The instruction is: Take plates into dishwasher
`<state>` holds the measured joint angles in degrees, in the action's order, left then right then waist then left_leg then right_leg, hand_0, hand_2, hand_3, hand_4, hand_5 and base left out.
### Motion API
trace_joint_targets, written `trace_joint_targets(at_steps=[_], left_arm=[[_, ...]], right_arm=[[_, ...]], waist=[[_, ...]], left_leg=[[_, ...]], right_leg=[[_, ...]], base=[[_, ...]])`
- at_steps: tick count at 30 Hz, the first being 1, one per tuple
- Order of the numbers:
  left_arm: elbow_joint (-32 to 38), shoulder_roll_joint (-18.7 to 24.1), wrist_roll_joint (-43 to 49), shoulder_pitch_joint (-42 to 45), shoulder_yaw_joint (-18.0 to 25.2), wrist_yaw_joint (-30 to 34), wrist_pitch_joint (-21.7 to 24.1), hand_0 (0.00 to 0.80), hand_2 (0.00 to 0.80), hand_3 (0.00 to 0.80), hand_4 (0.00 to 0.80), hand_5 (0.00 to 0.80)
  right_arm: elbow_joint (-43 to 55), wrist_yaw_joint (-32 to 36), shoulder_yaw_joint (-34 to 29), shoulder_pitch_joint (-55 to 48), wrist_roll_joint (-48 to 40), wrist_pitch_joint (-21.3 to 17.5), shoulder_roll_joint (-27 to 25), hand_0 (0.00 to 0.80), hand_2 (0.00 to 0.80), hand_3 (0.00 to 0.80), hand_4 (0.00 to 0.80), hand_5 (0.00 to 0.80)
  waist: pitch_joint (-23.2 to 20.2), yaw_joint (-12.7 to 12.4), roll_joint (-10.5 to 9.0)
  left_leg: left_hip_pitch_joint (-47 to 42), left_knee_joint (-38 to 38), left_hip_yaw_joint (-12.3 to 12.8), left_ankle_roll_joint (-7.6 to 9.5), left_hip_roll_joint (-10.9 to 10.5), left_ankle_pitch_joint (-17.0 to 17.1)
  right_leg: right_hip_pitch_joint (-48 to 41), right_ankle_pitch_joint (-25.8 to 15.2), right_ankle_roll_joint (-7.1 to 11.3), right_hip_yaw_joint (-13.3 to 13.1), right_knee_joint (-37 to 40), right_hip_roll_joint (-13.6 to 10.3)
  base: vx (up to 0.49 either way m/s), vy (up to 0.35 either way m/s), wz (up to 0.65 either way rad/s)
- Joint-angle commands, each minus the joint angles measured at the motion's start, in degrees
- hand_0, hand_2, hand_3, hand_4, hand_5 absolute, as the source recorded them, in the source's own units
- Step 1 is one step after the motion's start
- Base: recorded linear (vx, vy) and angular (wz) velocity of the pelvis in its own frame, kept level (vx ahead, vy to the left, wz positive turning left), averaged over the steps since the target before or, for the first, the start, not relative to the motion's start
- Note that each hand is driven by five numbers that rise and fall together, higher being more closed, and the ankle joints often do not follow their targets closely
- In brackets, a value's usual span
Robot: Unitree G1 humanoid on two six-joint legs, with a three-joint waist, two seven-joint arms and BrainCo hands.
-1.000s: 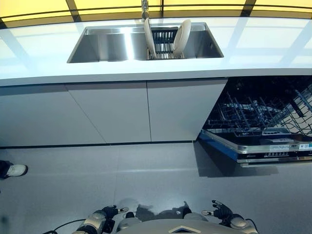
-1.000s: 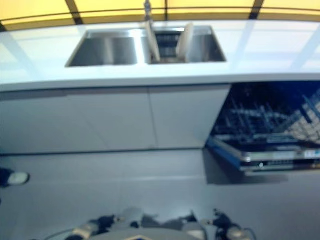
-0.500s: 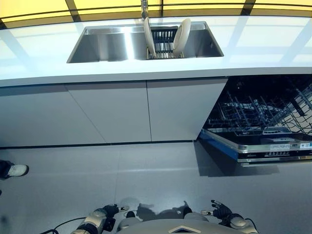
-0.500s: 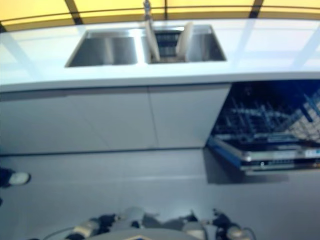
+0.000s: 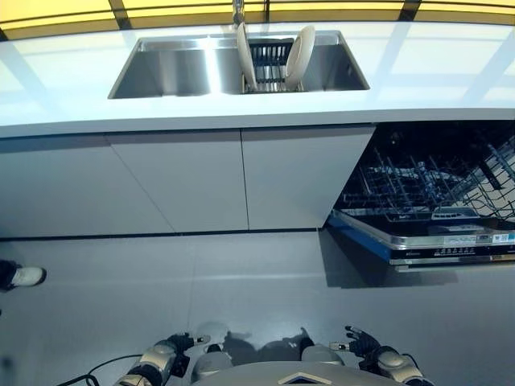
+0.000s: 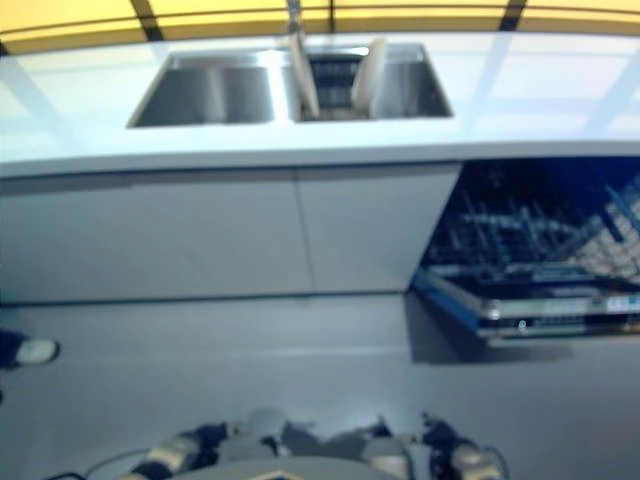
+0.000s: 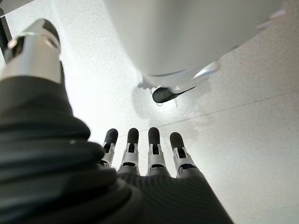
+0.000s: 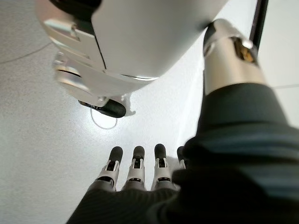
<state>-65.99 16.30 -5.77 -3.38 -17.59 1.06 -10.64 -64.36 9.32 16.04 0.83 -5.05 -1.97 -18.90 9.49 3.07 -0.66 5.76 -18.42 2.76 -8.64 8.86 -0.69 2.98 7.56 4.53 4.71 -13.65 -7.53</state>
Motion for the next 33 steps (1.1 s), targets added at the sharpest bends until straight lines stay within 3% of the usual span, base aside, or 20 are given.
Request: trace_joint_targets(at_steps=[1, 3, 5, 7, 10, 12, 14, 17, 20, 24, 30, 33], left_arm=[[0.63, -0.53, 0.48, -0.15, 2.28, -0.49, 0.48, 0.000, 0.000, 0.000, 0.000, 0.000], [0.34, -0.56, 1.51, 0.68, 2.73, 0.48, 0.61, 0.000, 0.000, 0.000, 0.000, 0.000], [0.81, -0.77, 2.42, 1.93, 2.53, 0.36, 0.16, 0.000, 0.000, 0.000, 0.000, 0.000], [1.49, -0.78, 2.29, 2.98, 2.28, -0.62, -0.25, 0.000, 0.000, 0.000, 0.000, 0.000], [1.49, -0.04, 1.49, 2.66, 2.94, 0.10, 0.32, 0.000, 0.000, 0.000, 0.000, 0.000], [2.51, 0.87, 2.43, 2.03, 3.15, -0.33, -0.17, 0.000, 0.000, 0.000, 0.000, 0.000], [2.63, 2.06, 2.92, 1.30, 3.06, 0.44, -0.24, 0.000, 0.000, 0.000, 0.000, 0.000], [3.93, 3.42, 5.17, 0.87, 2.14, 2.06, -1.50, 0.000, 0.000, 0.000, 0.000, 0.000], [4.51, 5.33, 4.17, 0.52, 0.83, 2.83, -2.17, 0.000, 0.000, 0.000, 0.000, 0.000], [2.86, 6.30, 4.24, -0.24, 0.54, 2.79, -1.37, 0.000, 0.000, 0.000, 0.000, 0.000], [0.06, 5.22, 4.54, -0.74, 0.95, 1.75, -0.17, 0.000, 0.000, 0.000, 0.000, 0.000], [-1.05, 4.97, 5.19, -0.83, 1.08, 1.38, 0.13, 0.000, 0.000, 0.000, 0.000, 0.000]], right_arm=[[-0.60, 5.17, 3.11, 0.32, 3.25, -0.40, -1.95, 0.000, 0.000, 0.000, 0.000, 0.000], [-0.13, 8.43, 3.71, 0.67, 3.39, -1.68, -2.30, 0.000, 0.000, 0.000, 0.000, 0.000], [3.00, 13.59, 5.43, 1.57, 3.31, -1.76, -3.10, 0.000, 0.000, 0.000, 0.000, 0.000], [8.15, 18.15, 7.58, 3.03, 2.44, -1.39, -4.32, 0.000, 0.000, 0.000, 0.000, 0.000], [16.19, 19.19, 9.09, 4.34, 1.04, 0.81, -4.83, 0.000, 0.000, 0.000, 0.000, 0.000], [20.50, 18.92, 9.67, 3.92, 1.90, 4.05, -3.85, 0.000, 0.000, 0.000, 0.000, 0.000], [21.86, 20.28, 10.06, 3.18, 2.63, 3.69, -3.65, 0.000, 0.000, 0.000, 0.000, 0.000], [27.65, 24.85, 10.66, 2.45, 2.89, 5.29, -4.82, 0.000, 0.000, 0.000, 0.000, 0.000], [41.57, 32.19, 11.41, 3.54, -0.31, 8.88, -11.12, 0.000, 0.000, 0.000, 0.000, 0.000], [57.48, 36.83, 10.24, 8.84, -9.42, 9.88, -17.03, 0.000, 0.000, 0.000, 0.000, 0.000], [71.56, 29.94, 4.60, 21.67, -25.01, 10.37, -20.86, 0.000, 0.000, 0.000, 0.000, 0.000], [71.12, 24.16, 0.34, 28.15, -31.12, 10.74, -20.04, 0.000, 0.000, 0.000, 0.000, 0.000]], waist=[[2.09, -2.58, -0.07], [2.50, -4.09, 1.07], [2.32, -6.58, 2.13], [1.75, -8.45, 2.22], [0.35, -8.61, 1.32], [-1.13, -9.33, -0.23], [-2.28, -9.80, -1.39], [-3.60, -10.02, -2.85], [-4.32, -9.29, -3.65], [-5.13, -9.35, -4.36], [-6.40, -8.41, -4.56], [-7.54, -8.75, -4.22]], left_leg=[[8.70, -2.14, 2.32, 6.77, -8.23, 4.74], [8.67, 5.25, 1.40, 5.31, -6.81, 8.83], [9.80, 14.23, -1.90, 2.75, -4.82, 14.95], [10.85, 17.71, -4.04, 1.64, -3.61, 16.93], [10.32, 15.64, -1.85, 3.53, -3.55, 11.87], [10.57, 12.52, -0.89, 4.74, -4.31, 9.41], [10.56, 11.32, 0.66, 5.52, -4.24, 8.42], [9.91, 10.68, 0.43, 6.43, -5.34, 7.89], [8.99, 10.07, 0.25, 7.43, -6.22, 6.35], [8.51, 9.84, 0.93, 8.25, -7.40, 5.30], [6.27, 11.18, 2.77, 8.90, -8.47, 4.25], [5.52, 12.36, 3.09, 9.42, -9.13, 3.90]], right_leg=[[-8.56, -1.18, -5.68, -0.08, 7.90, 8.56], [-11.07, 0.10, -5.23, -0.59, 8.18, 9.53], [-15.47, 1.62, -4.65, -2.60, 9.54, 10.15], [-18.71, 3.25, -4.48, -4.90, 10.30, 9.77], [-19.99, 5.80, -3.09, -5.86, 8.25, 6.75], [-21.07, 5.12, -0.50, -4.17, 8.13, 3.42], [-21.57, 4.32, 1.04, -2.25, 7.60, 1.35], [-19.74, 0.23, 3.14, -0.82, 5.22, -1.10], [-16.67, -3.66, 4.06, -0.65, 2.74, -3.04], [-14.97, -8.42, 4.62, -0.25, 2.40, -4.76], [-12.65, -14.46, 5.06, -1.24, 0.59, -6.31], [-12.59, -18.29, 5.01, -1.61, -3.29, -7.01]], base=[[0.366, 0.095, -0.17], [0.480, 0.118, -0.18], [0.506, 0.117, -0.42], [0.494, 0.128, -0.40], [0.401, 0.145, 0.03], [0.265, 0.059, -0.10], [0.253, 0.025, -0.10], [0.221, 0.024, -0.16], [0.171, 0.045, 0.05], [0.088, 0.009, -0.11], [0.089, 0.080, -0.11], [0.081, 0.127, -0.01]])
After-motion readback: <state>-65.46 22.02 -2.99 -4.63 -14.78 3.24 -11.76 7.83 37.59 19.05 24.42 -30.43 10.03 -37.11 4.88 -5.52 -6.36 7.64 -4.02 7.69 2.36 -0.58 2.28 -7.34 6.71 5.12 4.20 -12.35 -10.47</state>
